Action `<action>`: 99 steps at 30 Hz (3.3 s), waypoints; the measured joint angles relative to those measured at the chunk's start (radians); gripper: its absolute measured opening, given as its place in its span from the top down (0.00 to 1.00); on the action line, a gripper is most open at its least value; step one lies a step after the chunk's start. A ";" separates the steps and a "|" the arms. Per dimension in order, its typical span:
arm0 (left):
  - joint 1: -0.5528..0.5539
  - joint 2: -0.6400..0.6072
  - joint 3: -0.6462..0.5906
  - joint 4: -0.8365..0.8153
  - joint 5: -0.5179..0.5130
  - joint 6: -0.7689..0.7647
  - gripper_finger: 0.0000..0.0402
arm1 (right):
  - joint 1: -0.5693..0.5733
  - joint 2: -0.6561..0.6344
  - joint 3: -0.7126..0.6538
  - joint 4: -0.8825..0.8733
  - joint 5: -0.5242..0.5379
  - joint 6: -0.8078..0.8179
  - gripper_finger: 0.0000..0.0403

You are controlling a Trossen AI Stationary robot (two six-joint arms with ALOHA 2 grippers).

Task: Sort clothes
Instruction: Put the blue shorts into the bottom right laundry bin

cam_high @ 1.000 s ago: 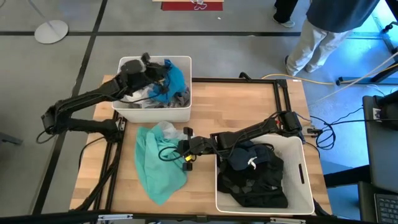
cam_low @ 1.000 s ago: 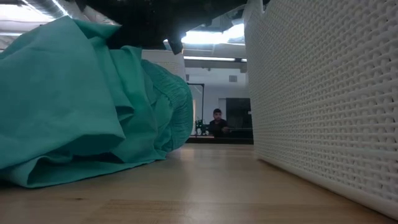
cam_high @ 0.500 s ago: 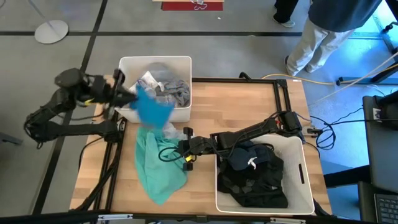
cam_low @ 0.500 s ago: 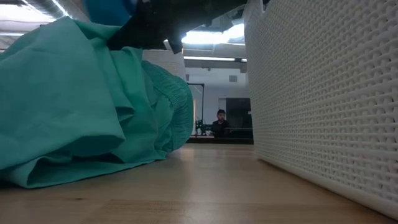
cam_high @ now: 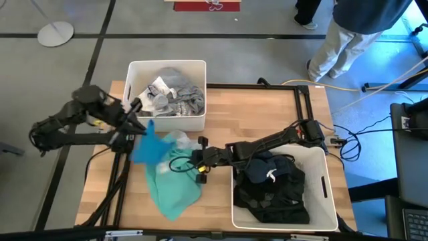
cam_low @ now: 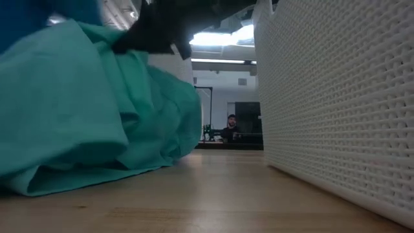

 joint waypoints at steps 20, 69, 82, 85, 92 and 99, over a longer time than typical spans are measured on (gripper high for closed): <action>-0.095 0.190 -0.236 0.429 -0.132 -0.013 0.96 | 0.051 -0.066 0.407 -0.668 0.156 -0.072 0.35; -0.098 0.220 -0.230 0.365 -0.125 0.067 0.54 | 0.272 -0.394 0.367 -0.806 0.427 0.077 0.93; -0.099 0.222 -0.230 0.317 -0.135 0.067 0.54 | 0.516 -0.568 0.369 -1.424 0.375 0.897 0.92; -0.099 0.222 -0.230 0.316 -0.137 0.058 0.54 | 0.562 -0.557 0.347 -1.540 0.373 1.099 0.93; -0.099 0.222 -0.230 0.314 -0.138 0.052 0.54 | 0.628 -0.552 0.135 -1.564 0.317 1.391 0.93; -0.099 0.222 -0.230 0.314 -0.138 0.041 0.54 | 0.655 -0.551 -0.154 -1.530 0.089 1.704 0.91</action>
